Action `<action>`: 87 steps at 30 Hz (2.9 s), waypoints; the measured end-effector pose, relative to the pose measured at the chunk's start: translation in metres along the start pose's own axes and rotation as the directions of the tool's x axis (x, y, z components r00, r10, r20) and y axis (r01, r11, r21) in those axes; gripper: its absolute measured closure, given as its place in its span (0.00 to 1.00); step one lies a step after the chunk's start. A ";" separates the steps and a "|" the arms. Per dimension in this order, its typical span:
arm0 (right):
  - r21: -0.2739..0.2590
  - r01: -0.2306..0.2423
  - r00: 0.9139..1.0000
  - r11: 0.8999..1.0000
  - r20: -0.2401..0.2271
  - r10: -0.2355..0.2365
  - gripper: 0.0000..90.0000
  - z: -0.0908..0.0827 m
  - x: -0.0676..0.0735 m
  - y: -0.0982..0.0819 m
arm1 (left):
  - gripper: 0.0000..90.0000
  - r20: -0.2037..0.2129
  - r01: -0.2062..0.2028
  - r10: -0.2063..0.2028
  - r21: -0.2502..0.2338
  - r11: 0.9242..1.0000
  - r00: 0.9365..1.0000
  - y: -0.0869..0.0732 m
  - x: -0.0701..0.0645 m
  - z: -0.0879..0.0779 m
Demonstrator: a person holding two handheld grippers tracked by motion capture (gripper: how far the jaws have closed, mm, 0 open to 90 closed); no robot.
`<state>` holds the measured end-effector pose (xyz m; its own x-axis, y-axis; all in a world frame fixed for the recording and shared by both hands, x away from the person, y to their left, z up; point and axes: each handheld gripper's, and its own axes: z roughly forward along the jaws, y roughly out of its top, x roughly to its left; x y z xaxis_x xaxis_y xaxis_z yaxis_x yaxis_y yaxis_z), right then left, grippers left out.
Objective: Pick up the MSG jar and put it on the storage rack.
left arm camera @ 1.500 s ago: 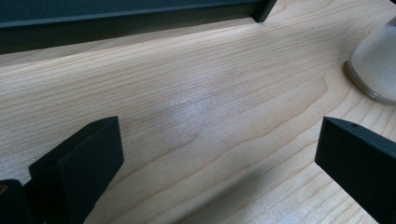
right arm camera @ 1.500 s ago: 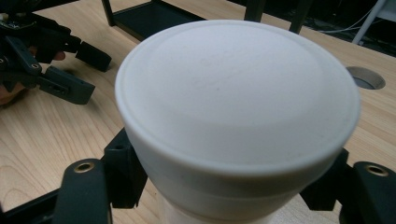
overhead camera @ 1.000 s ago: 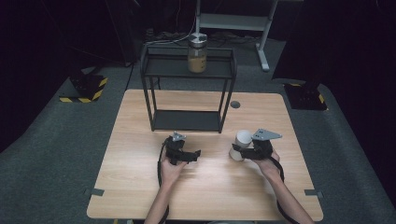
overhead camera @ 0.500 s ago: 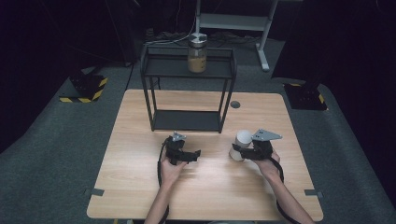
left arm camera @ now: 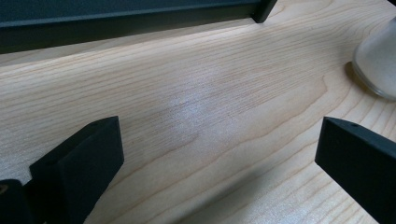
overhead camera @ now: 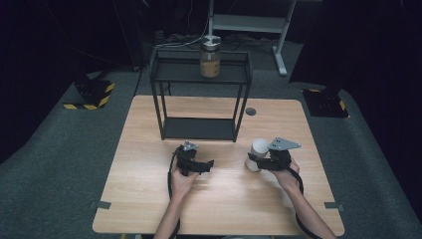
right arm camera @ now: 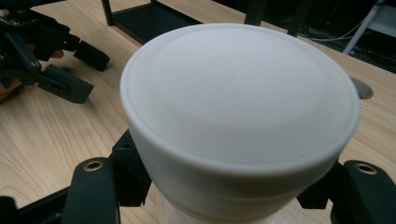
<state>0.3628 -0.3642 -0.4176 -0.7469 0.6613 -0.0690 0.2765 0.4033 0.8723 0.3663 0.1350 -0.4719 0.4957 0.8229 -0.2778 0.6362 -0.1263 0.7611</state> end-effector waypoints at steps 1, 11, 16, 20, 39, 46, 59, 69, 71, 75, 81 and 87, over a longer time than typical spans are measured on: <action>0.000 0.002 1.000 1.000 0.000 -0.002 0.39 -0.001 0.000 0.001 | 0.01 0.000 0.000 0.000 0.000 1.000 1.000 0.000 0.000 0.000; -0.006 0.010 1.000 1.000 -0.012 -0.010 0.39 -0.005 -0.002 0.008 | 0.01 0.001 0.001 -0.001 0.001 1.000 1.000 0.000 0.000 0.000; -0.010 0.012 1.000 1.000 -0.019 -0.013 0.39 -0.007 -0.003 0.012 | 0.01 0.003 0.000 0.000 0.002 1.000 1.000 0.000 0.001 0.000; -0.012 0.017 0.999 1.000 -0.027 -0.017 0.39 -0.008 -0.004 0.015 | 0.01 0.003 0.002 -0.002 0.000 1.000 1.000 0.000 0.001 0.000; -0.033 0.023 0.997 0.999 -0.073 -0.025 0.39 -0.023 -0.013 0.043 | 0.01 0.004 0.004 -0.004 0.000 1.000 1.000 0.000 0.001 0.000; -0.044 0.029 0.995 0.999 -0.090 -0.033 0.39 -0.026 -0.014 0.058 | 0.01 0.004 0.004 -0.004 0.000 1.000 1.000 0.000 0.001 0.000; -0.049 0.032 0.994 0.998 -0.101 -0.037 0.39 -0.035 -0.015 0.083 | 0.01 0.004 0.002 -0.002 0.002 1.000 1.000 0.000 0.001 -0.001; -0.066 0.039 0.991 0.997 -0.123 -0.047 0.39 -0.045 -0.018 0.108 | 0.01 0.005 0.002 -0.002 0.003 1.000 1.000 0.000 0.001 -0.001; -0.068 0.043 0.991 0.997 -0.121 -0.051 0.39 -0.045 -0.017 0.110 | 0.01 0.005 0.002 -0.002 0.003 1.000 1.000 0.000 0.002 -0.001; -0.077 0.045 0.989 0.996 -0.138 -0.056 0.39 -0.048 -0.019 0.119 | 0.01 0.005 0.002 -0.002 0.003 1.000 1.000 0.000 0.001 -0.001; -0.090 0.061 0.987 0.994 -0.145 -0.073 0.39 -0.052 -0.018 0.130 | 0.01 0.004 0.002 -0.002 0.002 1.000 1.000 0.000 0.001 -0.001; -0.110 0.068 0.983 0.992 -0.161 -0.085 0.39 -0.058 -0.018 0.143 | 0.01 0.004 0.002 -0.002 0.002 1.000 1.000 0.000 0.001 0.000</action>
<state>0.3813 -0.3552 -0.2635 -0.8556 0.5137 -0.0641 0.1571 0.3757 0.9133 0.3669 0.1363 -0.4718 0.4969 0.8207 -0.2821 0.6382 -0.1254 0.7596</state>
